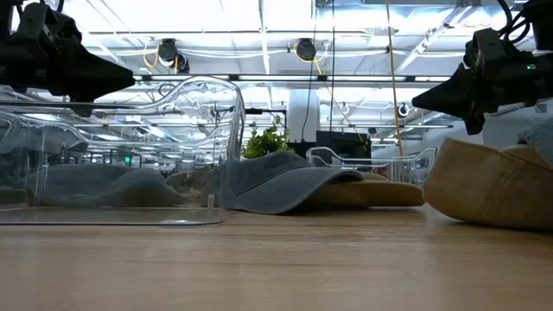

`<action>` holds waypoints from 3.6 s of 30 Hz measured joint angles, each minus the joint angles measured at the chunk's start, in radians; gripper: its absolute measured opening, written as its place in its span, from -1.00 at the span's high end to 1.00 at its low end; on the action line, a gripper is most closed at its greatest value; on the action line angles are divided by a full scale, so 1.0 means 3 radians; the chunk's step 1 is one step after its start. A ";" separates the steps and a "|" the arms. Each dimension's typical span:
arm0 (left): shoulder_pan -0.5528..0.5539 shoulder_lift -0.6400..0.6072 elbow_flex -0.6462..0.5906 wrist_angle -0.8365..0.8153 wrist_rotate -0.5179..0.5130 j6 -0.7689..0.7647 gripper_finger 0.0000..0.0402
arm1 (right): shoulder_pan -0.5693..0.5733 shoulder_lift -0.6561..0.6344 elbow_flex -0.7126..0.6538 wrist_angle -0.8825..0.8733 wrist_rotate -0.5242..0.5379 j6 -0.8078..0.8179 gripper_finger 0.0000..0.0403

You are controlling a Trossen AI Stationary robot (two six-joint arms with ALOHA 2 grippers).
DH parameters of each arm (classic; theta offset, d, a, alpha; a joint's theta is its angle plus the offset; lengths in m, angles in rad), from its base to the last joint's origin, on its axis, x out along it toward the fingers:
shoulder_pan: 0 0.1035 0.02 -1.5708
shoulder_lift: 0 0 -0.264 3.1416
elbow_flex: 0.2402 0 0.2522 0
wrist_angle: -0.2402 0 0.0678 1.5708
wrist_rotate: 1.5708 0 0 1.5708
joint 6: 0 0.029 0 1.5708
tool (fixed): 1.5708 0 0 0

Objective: Pick & Place hat

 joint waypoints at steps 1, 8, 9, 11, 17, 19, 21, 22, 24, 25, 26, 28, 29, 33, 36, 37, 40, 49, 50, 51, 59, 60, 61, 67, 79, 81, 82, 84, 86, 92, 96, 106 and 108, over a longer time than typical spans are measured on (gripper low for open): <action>0.0000 0.0000 0.0000 0.0000 0.0000 0.0000 0.56 | 0.0000 0.0001 0.0000 0.0000 0.0000 0.0000 1.00; -0.0001 -0.0001 0.0000 -0.0001 0.0000 0.0000 0.56 | -0.0001 0.0000 0.0000 -0.0001 0.0000 0.0000 1.00; -0.0001 0.0000 0.0000 -0.0001 0.0000 0.0000 0.56 | 0.0000 0.0000 0.0000 0.0000 0.0000 0.0000 1.00; -0.0001 0.0000 0.0000 0.0000 0.0000 0.0000 0.56 | -0.0001 0.0000 0.0000 0.0000 0.0000 0.0000 1.00; 0.0001 0.0000 0.0000 0.0000 -0.0003 0.0002 0.56 | -0.0001 0.0000 0.0000 -0.0001 0.0000 0.0000 1.00; -0.0001 0.0000 0.0000 -0.0001 -0.0084 0.0004 0.56 | -0.0001 0.0001 0.0000 0.0000 0.0000 0.0000 1.00; 0.0000 0.0000 0.0000 0.0001 -0.0142 0.0003 0.56 | -0.0001 0.0001 0.0000 0.0000 0.0000 0.0000 1.00; 0.0001 0.0000 -0.0001 0.0009 -0.0146 -0.0002 0.56 | 0.0000 0.0000 0.0000 0.0000 0.0000 0.0000 1.00; 0.0001 0.0000 -0.0005 0.0046 -0.0150 -0.0020 0.56 | 0.0000 0.0001 0.0000 -0.0001 0.0000 0.0000 1.00; 0.0000 0.0000 -0.0005 0.0067 -0.0150 -0.0031 0.56 | 0.0000 0.0000 0.0000 0.0000 0.0000 0.0000 1.00; 0.0001 0.0000 -0.0005 0.0088 -0.0151 -0.0054 0.56 | -0.0001 0.0001 0.0000 0.0000 0.0000 0.0000 1.00; 0.0001 0.0000 -0.0005 0.0090 -0.0160 -0.0081 0.56 | -0.0001 0.0001 0.0000 0.0000 0.0000 0.0000 1.00; 0.0001 0.0000 -0.0005 0.0088 -0.0193 -0.0074 0.56 | -0.0001 0.0001 0.0000 0.0000 0.0000 0.0000 1.00; 0.0003 0.0000 -0.0005 0.0090 -0.0259 -0.0132 0.56 | 0.0000 0.0001 0.0000 0.0000 0.0000 0.0000 1.00; 0.0003 0.0000 -0.0005 0.0084 -0.0246 -0.0168 0.56 | 0.0000 0.0001 0.0000 0.0000 0.0000 0.0000 1.00; 0.0003 0.0000 -0.0005 0.0085 -0.0244 -0.0163 0.56 | -0.0001 0.0000 0.0000 0.0000 0.0000 0.0001 1.00; -0.0003 0.0000 -0.0005 0.0100 -0.0217 -0.0233 0.56 | -0.0001 0.0001 0.0000 0.0000 0.0000 0.0000 1.00; -0.0003 0.0000 -0.0005 0.0121 -0.0214 -0.0273 0.56 | 0.0000 0.0000 0.0000 0.0000 0.0000 0.0000 1.00; -0.0003 0.0000 -0.0005 0.0125 -0.0208 -0.0282 0.56 | 0.0000 0.0000 0.0000 0.0000 0.0000 0.0000 1.00; -0.0003 0.0000 -0.0005 0.0135 -0.0181 -0.0284 0.56 | 0.0000 0.0000 0.0000 0.0000 0.0000 0.0000 1.00; -0.0003 0.0002 0.0133 0.0020 0.0332 0.0063 0.14 | 0.0000 0.0000 0.0000 0.0000 0.0000 0.0000 1.00; -0.0004 0.0002 0.0217 -0.0129 0.0345 0.0075 0.05 | 0.0000 0.0001 0.0000 0.0000 0.0000 0.0000 1.00; -0.0003 0.0002 0.0313 -0.0319 0.0347 0.0080 -0.04 | 0.0000 0.0000 0.0000 0.0000 0.0000 0.0000 1.00; 0.0035 0.0164 0.1009 -0.1386 0.0020 -0.0050 -0.41 | 0.0000 0.0000 0.0000 0.0000 0.0000 0.0000 1.00; 0.0193 0.1115 0.2375 -0.1980 -0.0286 -0.0145 -0.52 | 0.0000 0.0001 0.0000 0.0000 0.0000 0.0000 1.00; 0.0236 0.1262 0.2602 -0.2073 -0.0332 0.0017 -0.50 | 0.0000 0.0000 0.0000 0.0000 0.0000 0.0000 1.00; 0.0261 0.1335 0.2722 -0.2117 -0.0339 0.0097 -0.49 | 0.0000 0.0001 0.0000 0.0000 0.0000 0.0000 1.00; 0.0308 0.1481 0.2965 -0.2223 -0.0341 0.0235 -0.46 | -0.0001 0.0000 0.0000 0.0000 0.0000 0.0000 1.00; 0.0347 0.1624 0.3205 -0.2335 -0.0340 0.0371 -0.44 | 0.0000 0.0001 0.0000 0.0000 0.0000 0.0000 1.00; 0.0443 0.1980 0.3848 -0.2712 -0.0338 0.0550 -0.38 | 0.0000 0.0000 0.0000 0.0000 0.0000 0.0000 1.00; 0.0496 0.2221 0.4215 -0.2993 -0.0337 0.0557 -0.38 | 0.0000 0.0001 0.0000 0.0000 0.0000 0.0000 1.00; 0.0720 0.2788 0.4913 -0.3240 -0.0350 0.0926 -0.37 | -0.0001 0.0000 0.0000 0.0000 0.0000 0.0000 1.00; 0.0823 0.2893 0.5035 -0.3334 -0.0399 0.0975 -0.35 | 0.0000 0.0000 0.0000 0.0000 0.0000 0.0000 1.00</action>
